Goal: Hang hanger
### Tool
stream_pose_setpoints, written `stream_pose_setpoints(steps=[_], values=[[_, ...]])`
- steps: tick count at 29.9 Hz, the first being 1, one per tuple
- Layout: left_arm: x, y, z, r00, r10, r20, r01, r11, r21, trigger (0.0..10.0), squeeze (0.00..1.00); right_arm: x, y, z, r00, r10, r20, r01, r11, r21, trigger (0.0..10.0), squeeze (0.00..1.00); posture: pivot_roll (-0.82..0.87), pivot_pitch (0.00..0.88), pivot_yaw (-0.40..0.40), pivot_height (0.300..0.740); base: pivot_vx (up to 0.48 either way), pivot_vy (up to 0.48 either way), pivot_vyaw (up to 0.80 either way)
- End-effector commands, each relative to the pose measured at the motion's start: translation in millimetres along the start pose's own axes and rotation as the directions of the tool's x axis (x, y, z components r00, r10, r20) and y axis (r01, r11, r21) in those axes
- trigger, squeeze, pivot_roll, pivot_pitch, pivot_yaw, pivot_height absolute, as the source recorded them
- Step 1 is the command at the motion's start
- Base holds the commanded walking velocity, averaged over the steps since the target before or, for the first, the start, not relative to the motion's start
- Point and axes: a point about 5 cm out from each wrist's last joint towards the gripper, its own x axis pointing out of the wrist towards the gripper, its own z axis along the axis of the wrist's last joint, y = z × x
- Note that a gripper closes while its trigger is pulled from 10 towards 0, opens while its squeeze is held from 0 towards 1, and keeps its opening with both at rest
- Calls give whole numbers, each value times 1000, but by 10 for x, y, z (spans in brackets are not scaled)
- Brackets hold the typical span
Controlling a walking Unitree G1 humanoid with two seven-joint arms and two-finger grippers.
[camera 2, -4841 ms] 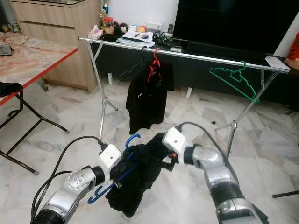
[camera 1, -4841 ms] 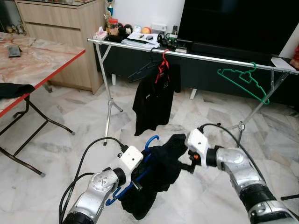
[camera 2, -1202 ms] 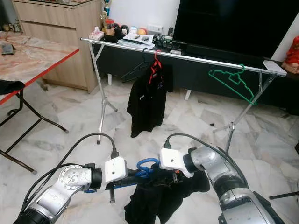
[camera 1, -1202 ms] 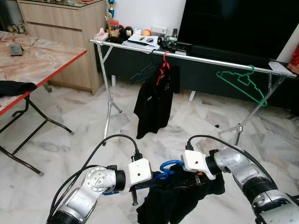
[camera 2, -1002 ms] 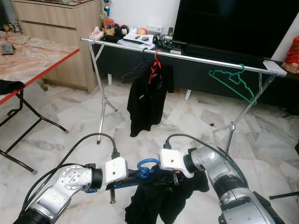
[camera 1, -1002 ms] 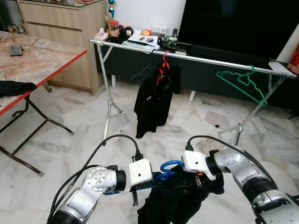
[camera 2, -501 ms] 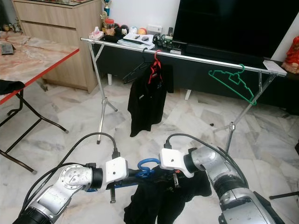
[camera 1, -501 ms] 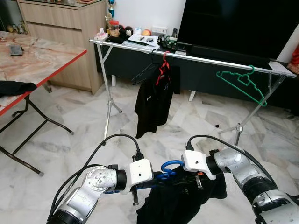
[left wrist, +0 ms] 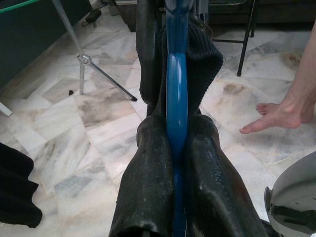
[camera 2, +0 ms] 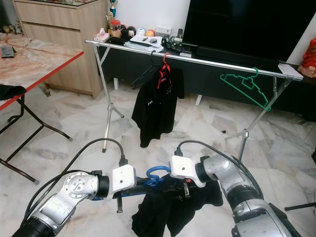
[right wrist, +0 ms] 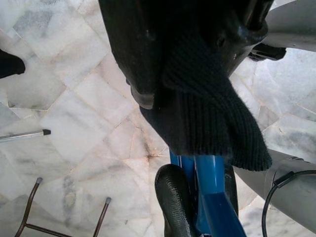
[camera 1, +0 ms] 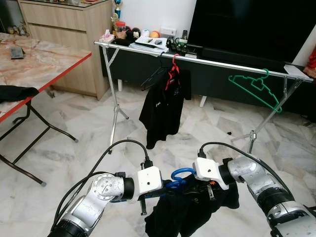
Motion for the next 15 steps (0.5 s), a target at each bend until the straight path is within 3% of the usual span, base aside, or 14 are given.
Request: stream_pose_setpoints(steps=[1,4,5,9,12,15], values=[[56,86,265,997,5,81,-13,995,98,10000,0,71,74,-55,999,52,-13,-52,998,26,0,0,96,37,-117,740,0,0,0],[49,76,247,997,7,76,-14,996,93,10000,0,77,83,-70,998,57,-26,-56,998,28,0,0,97,34,-118,740,0,0,0],[38,71,226,997,11,71,-17,996,84,10000,1000,78,89,-81,998,55,-30,-54,998,29,0,0,97,34,-118,740,0,0,0],[-13,83,188,998,23,56,-28,996,85,10000,1000,79,102,-103,997,58,-41,-57,998,34,0,0,97,34,-118,740,0,0,0],[-46,66,131,1000,14,26,-16,997,81,10000,1000,75,143,-204,990,59,-131,-56,998,20,0,0,100,35,-122,740,0,0,0],[-53,41,111,1000,2,16,-4,997,78,10000,1000,78,160,-233,989,57,-138,-53,998,32,0,0,102,35,-123,740,0,0,0]])
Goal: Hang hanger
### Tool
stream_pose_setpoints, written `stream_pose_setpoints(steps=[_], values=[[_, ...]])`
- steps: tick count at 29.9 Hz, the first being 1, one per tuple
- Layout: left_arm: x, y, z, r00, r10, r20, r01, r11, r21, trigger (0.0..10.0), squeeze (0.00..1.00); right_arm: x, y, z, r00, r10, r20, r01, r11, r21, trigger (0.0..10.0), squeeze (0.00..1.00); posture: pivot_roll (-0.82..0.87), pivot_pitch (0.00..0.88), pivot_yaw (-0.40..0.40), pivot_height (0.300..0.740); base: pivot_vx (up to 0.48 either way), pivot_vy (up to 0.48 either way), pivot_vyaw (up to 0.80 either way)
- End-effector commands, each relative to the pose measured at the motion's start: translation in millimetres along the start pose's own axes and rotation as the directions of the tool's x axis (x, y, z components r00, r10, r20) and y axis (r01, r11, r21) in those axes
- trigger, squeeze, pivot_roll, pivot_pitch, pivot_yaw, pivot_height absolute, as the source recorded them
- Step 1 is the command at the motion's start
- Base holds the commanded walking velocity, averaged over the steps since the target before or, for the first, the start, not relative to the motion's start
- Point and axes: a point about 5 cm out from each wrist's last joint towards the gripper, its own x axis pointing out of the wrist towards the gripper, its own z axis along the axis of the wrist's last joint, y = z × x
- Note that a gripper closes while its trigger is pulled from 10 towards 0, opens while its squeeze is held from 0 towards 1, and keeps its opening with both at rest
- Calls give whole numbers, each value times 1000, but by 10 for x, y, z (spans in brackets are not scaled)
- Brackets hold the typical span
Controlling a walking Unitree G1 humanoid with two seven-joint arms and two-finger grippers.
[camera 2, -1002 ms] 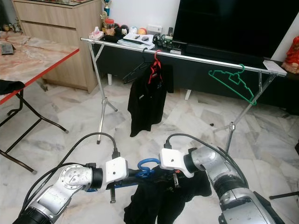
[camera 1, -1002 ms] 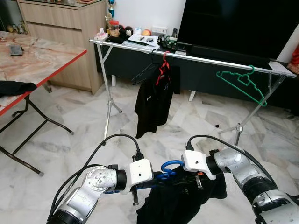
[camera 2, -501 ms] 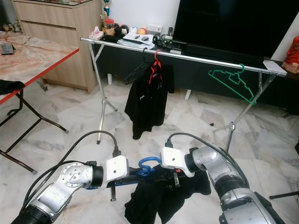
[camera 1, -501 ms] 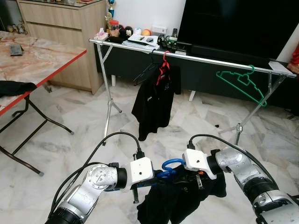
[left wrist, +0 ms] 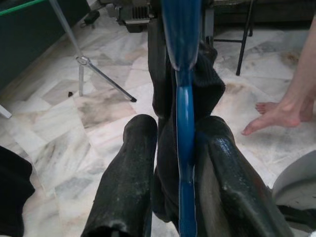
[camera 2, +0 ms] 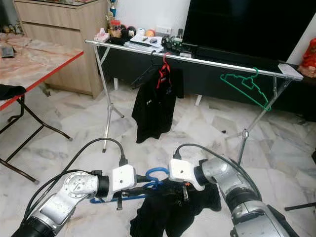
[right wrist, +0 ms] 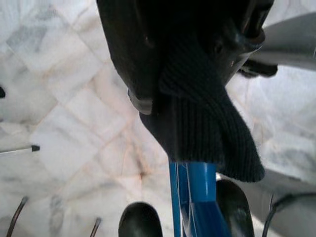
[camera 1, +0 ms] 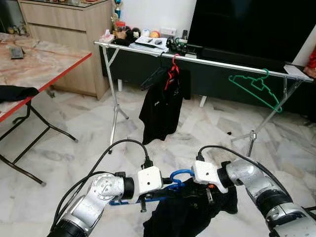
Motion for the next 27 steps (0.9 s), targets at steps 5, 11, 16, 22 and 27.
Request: stream_pose_setpoints(steps=[5,11,16,22,27], values=[[-105,9,38,999,-30,-26,31,998,51,10000,1000,-10,102,-221,994,-6,-111,10,999,36,0,0,101,29,-122,740,0,0,0],[-223,28,-83,996,-8,-93,13,999,49,10000,1000,-29,121,-321,988,-61,-142,73,994,81,0,0,101,23,-120,740,0,0,0],[-328,32,-248,985,45,-169,-39,998,41,10000,1000,-53,94,-358,978,-166,-125,180,977,114,0,0,99,17,-118,740,0,0,0],[-390,167,-408,923,335,-190,-338,941,14,10000,0,-177,-90,-403,871,-455,-183,483,863,151,0,0,100,12,-113,740,0,0,0],[-409,144,-524,847,493,-201,-515,854,-76,10000,0,-171,-170,-367,799,-572,-184,599,784,163,0,0,95,9,-105,740,0,0,0]])
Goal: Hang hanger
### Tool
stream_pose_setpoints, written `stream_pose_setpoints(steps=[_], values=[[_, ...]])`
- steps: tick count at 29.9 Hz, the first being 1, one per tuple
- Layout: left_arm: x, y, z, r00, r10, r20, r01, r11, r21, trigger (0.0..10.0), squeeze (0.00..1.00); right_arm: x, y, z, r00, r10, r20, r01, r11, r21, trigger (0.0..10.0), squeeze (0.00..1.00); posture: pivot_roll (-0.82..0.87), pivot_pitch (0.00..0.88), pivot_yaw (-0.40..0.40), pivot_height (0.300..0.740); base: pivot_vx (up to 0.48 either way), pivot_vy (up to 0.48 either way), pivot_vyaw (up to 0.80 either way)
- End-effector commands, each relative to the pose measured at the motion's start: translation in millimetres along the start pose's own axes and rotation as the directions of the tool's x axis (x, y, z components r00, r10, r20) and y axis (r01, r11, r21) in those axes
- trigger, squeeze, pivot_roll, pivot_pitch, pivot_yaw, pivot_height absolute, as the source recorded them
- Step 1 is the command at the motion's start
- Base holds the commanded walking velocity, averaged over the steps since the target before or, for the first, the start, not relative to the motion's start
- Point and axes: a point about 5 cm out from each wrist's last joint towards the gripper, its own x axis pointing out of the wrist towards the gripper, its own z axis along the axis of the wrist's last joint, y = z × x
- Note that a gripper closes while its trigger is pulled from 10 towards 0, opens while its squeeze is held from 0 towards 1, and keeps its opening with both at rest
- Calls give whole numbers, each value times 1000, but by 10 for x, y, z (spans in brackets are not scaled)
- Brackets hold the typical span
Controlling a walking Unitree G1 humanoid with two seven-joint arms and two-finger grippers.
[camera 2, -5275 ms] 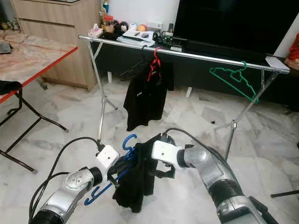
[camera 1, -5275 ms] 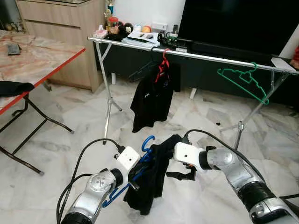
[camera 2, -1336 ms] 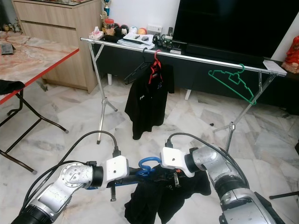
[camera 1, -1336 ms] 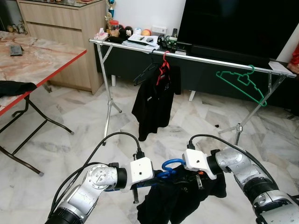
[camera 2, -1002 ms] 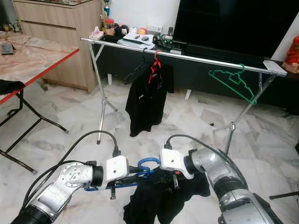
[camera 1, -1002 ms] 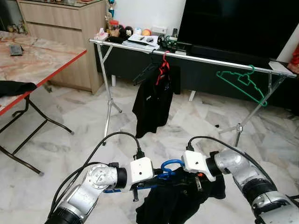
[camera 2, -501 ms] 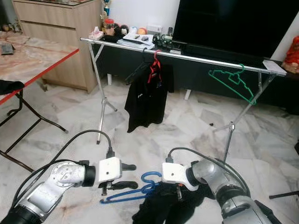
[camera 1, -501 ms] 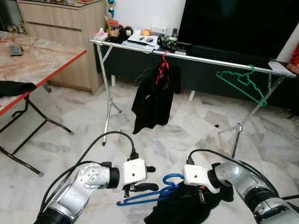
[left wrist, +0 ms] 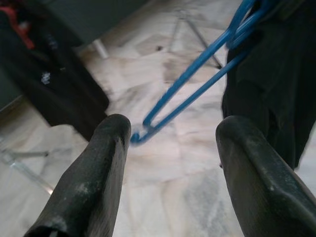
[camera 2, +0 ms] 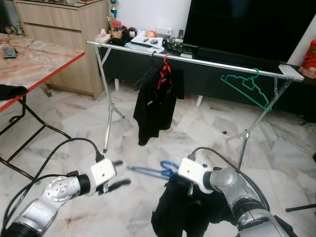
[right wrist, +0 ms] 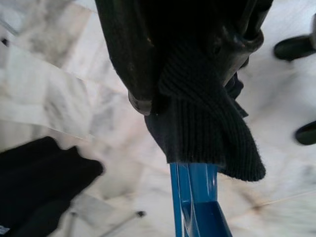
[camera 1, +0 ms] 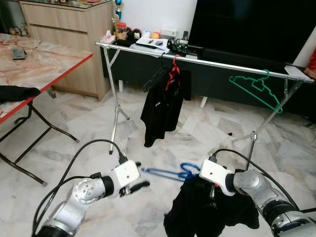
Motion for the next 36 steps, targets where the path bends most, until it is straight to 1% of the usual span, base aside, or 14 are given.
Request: stream_pose_setpoints(steps=[1,2,5,7,10,12,14,17,18,22,26,28,33,36], values=[[-31,-12,-100,998,50,-29,-51,998,-42,10000,0,-21,-119,88,996,-85,26,85,996,10,0,0,95,9,-105,740,0,0,0],[-35,-49,-156,997,55,-49,-59,996,-72,10000,0,-1,-147,144,991,-124,39,123,992,27,0,0,94,8,-102,740,0,0,0],[-29,-91,-214,996,58,-68,-64,995,-76,10000,0,21,-189,238,982,-173,74,169,984,58,0,0,94,4,-96,740,0,0,0],[-4,-151,-287,994,61,-89,-68,995,-78,10000,0,54,-247,408,970,-216,114,210,976,64,0,0,95,4,-93,740,0,0,0],[5,-163,-330,992,78,-104,-86,993,-80,10000,0,63,-272,505,966,-217,140,212,976,52,0,0,91,2,-90,740,0,0,0],[34,-173,-380,987,105,-120,-116,990,-86,10000,0,62,-302,701,955,-194,226,187,981,51,0,0,84,0,-90,740,0,0,0],[39,-175,-384,987,108,-121,-119,989,-86,10000,0,62,-304,722,953,-190,235,182,982,55,0,0,84,0,-90,740,0,0,0],[91,-204,-449,981,125,-150,-143,983,-116,10000,0,84,-275,881,948,-147,282,153,988,1,0,0,78,0,-88,740,0,0,0],[105,-195,-450,979,143,-147,-163,977,-140,10000,0,89,-264,925,945,-140,296,152,988,-15,0,0,75,0,-87,740,0,0,0],[122,-162,-462,970,192,-149,-215,965,-153,10000,0,99,-266,1006,941,-144,308,151,989,0,0,0,72,0,-86,740,0,0,0],[119,-61,-512,945,276,-173,-305,936,-175,10000,0,63,-249,1223,910,-124,396,133,991,3,0,0,69,9,-89,740,0,0,0],[126,-54,-510,945,278,-172,-308,934,-180,10000,0,60,-236,1261,906,-116,407,128,992,-1,0,0,68,16,-90,740,0,0,0],[176,-19,-474,948,279,-154,-307,929,-208,10000,0,35,-182,1500,877,-95,472,109,994,-2,0,0,63,35,-87,740,0,0,0],[205,5,-446,948,283,-142,-309,927,-212,10000,0,35,-108,1559,874,-55,482,82,996,-36,0,0,64,40,-88,740,0,0,0]])
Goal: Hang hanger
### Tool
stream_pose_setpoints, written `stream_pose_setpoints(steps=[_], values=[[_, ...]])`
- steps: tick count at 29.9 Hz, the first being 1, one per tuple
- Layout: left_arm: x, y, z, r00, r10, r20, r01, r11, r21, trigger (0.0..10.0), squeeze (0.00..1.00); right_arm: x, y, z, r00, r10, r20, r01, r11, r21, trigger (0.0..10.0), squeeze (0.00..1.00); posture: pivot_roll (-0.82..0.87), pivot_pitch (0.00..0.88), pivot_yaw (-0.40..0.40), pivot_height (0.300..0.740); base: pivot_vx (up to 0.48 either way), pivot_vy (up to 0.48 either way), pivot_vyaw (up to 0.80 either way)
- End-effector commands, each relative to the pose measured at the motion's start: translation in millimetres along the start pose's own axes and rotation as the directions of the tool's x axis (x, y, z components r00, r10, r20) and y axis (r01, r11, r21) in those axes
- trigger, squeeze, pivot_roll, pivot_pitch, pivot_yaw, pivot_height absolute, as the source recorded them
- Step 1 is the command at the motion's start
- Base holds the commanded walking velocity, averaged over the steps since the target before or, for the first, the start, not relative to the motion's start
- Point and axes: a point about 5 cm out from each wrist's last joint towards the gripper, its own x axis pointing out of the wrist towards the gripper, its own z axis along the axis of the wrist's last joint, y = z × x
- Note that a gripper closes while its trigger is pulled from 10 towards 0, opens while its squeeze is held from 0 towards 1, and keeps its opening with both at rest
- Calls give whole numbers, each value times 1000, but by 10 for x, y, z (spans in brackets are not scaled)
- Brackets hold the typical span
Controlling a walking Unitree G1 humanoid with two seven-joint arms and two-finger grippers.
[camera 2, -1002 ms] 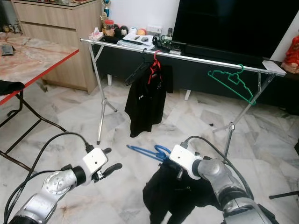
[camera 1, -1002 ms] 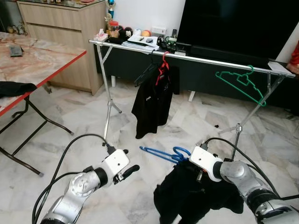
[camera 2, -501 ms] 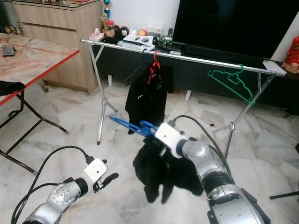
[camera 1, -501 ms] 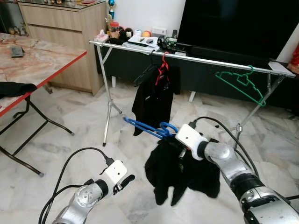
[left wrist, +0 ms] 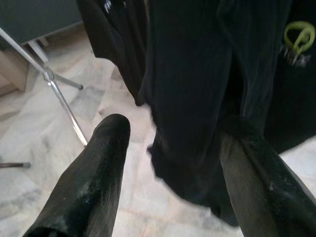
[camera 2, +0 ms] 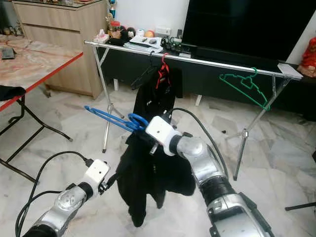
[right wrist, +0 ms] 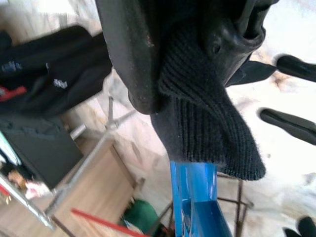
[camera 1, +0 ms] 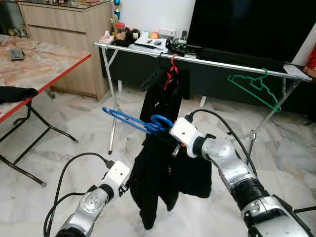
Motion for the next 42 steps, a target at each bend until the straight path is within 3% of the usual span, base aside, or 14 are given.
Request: stream_pose_setpoints(steps=[1,10,18,36,42], values=[[32,-8,36,1000,-6,12,6,1000,-4,10000,0,-21,-26,89,999,-5,35,5,1000,-8,0,0,65,42,-89,740,0,0,0],[49,32,32,1000,23,4,-23,1000,1,10000,0,-16,44,167,999,12,47,-12,1000,5,0,0,58,56,-88,740,0,0,0],[45,14,36,998,-55,3,55,998,32,10000,0,-12,14,246,998,5,55,-5,1000,-1,0,0,60,59,-90,740,0,0,0],[74,17,39,999,-44,-12,44,999,24,10000,0,-2,30,382,996,21,87,-20,1000,-8,0,0,58,57,-97,740,0,0,0],[82,-48,68,993,-117,5,117,993,19,10000,0,7,31,391,996,28,88,-26,1000,-16,0,0,59,56,-98,740,0,0,0]])
